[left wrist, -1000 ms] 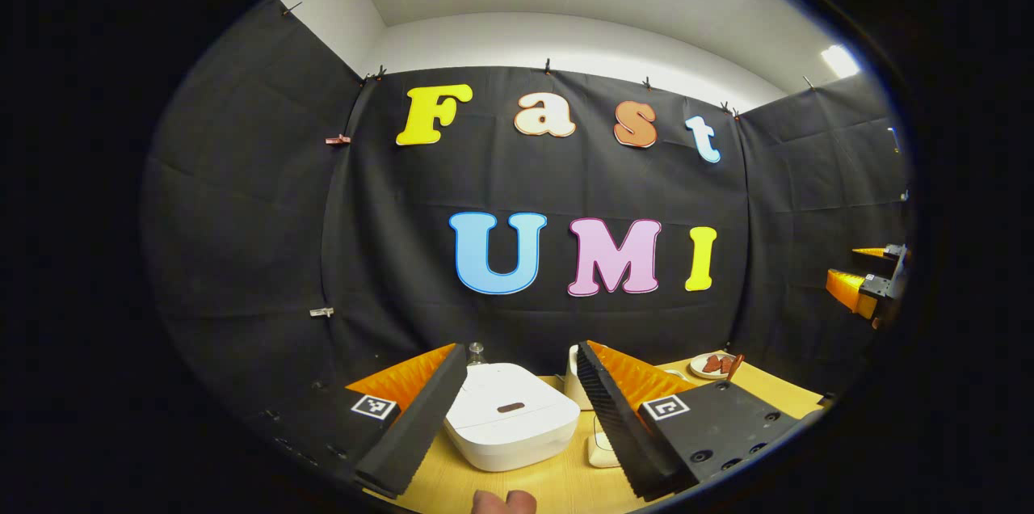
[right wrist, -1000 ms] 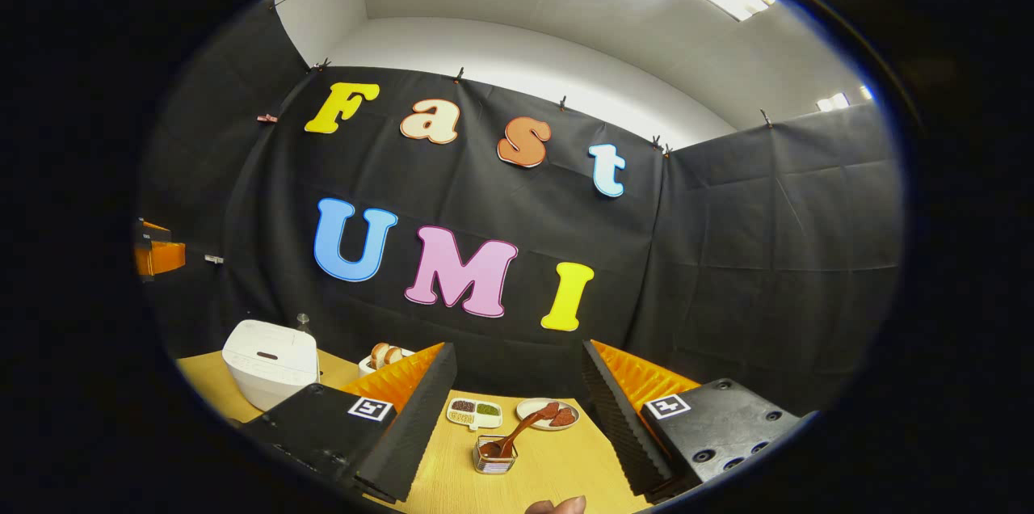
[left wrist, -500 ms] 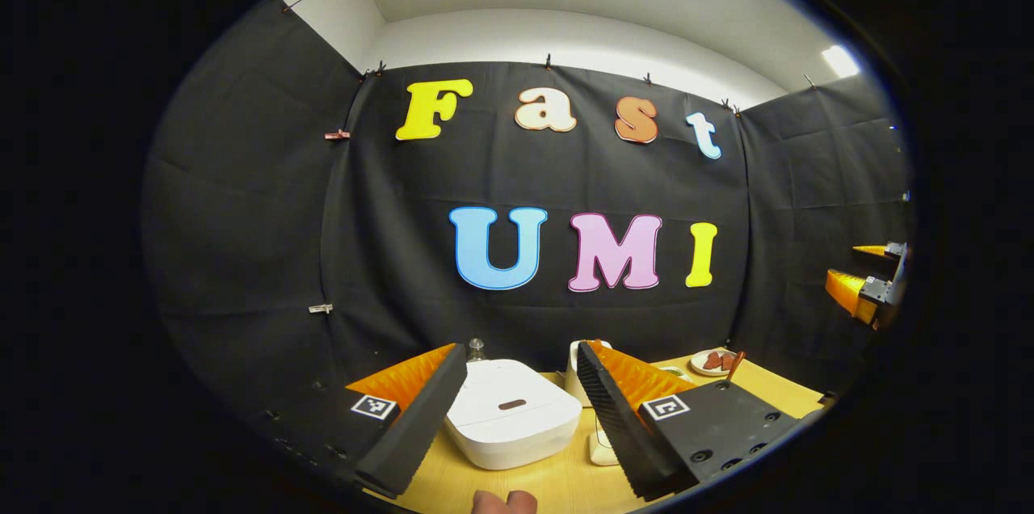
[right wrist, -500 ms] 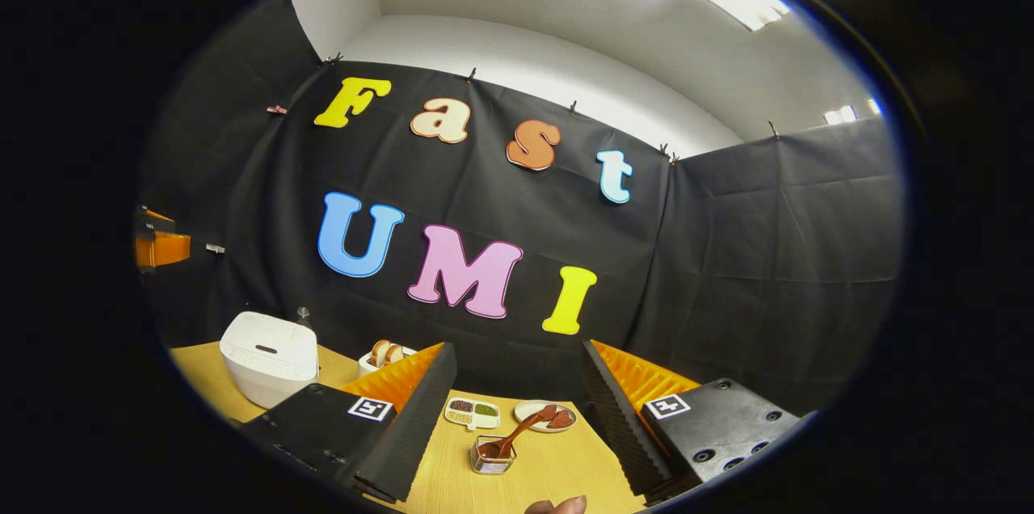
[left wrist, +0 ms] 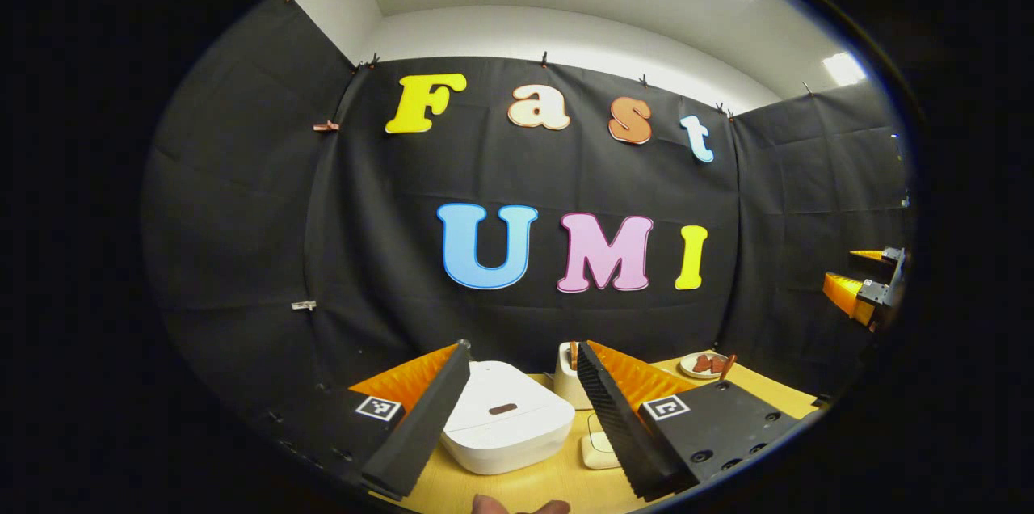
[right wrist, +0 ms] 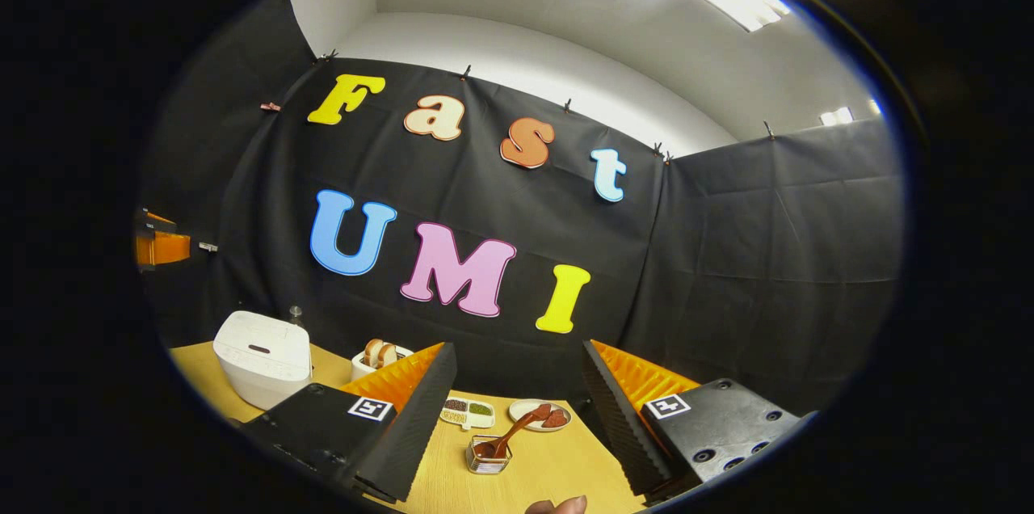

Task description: Close the left gripper, press the button to open the rice cooker; take a wooden spoon from the chopstick holder with the right hand, scoop a spoonful of rice and pour it into the rice cooker, then put the wooden spoon back into the chopstick holder.

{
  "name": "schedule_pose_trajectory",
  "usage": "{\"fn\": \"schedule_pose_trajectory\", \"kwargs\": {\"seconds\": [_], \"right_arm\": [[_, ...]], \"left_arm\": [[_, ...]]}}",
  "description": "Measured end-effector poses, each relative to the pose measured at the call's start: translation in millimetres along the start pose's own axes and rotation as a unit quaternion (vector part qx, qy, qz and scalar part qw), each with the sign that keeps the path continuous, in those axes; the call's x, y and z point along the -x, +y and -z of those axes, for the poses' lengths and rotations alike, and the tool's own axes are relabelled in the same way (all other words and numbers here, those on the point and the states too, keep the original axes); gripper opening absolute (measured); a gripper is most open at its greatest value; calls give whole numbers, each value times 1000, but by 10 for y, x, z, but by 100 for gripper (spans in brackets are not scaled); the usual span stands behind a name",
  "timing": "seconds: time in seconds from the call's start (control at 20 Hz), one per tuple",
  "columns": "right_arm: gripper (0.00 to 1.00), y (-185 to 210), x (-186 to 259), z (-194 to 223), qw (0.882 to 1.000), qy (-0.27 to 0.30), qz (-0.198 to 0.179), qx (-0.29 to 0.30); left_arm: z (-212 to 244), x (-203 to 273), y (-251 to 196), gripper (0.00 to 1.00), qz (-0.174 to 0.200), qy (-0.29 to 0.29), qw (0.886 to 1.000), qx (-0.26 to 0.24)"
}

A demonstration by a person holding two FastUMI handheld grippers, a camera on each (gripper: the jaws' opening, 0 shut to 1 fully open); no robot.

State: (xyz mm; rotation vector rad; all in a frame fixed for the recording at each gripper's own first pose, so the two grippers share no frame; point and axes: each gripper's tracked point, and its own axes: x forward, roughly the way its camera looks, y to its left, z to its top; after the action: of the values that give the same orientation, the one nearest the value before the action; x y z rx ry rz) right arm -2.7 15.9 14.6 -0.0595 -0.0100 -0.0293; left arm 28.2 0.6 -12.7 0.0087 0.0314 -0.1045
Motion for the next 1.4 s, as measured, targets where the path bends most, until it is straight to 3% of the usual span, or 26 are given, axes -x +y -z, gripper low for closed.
{"fn": "schedule_pose_trajectory", "kwargs": {"seconds": [0.05,0.15,0.2,0.35,0.4,0.6,0.85,0.95,1.25,1.4], "right_arm": [[97,-10,-14,-6,1000,0,1,2],[97,-17,-29,6,1000,1,4,4],[97,-14,-31,15,1000,2,6,5],[97,-42,-44,33,1000,6,12,7],[97,-53,-59,26,1000,6,14,8],[97,-131,-68,24,999,6,28,15],[97,-201,-75,56,999,13,42,24],[97,-211,-56,73,998,13,45,31],[97,-341,5,86,997,15,66,39],[97,-432,30,83,996,16,81,40]], "left_arm": [[21,-28,-5,91,7,5,1000,-2],[64,-98,-70,79,36,17,999,-3],[105,-147,-99,67,49,25,998,-5],[291,-285,-233,10,137,79,987,-11],[367,-391,-209,7,159,99,982,2],[701,-936,94,6,178,184,967,-8],[1368,-1410,121,6,248,310,916,-57],[1580,-1546,159,6,270,355,890,-92],[2069,-1844,277,6,300,442,830,-161],[2291,-1947,372,6,298,466,812,-183]]}}
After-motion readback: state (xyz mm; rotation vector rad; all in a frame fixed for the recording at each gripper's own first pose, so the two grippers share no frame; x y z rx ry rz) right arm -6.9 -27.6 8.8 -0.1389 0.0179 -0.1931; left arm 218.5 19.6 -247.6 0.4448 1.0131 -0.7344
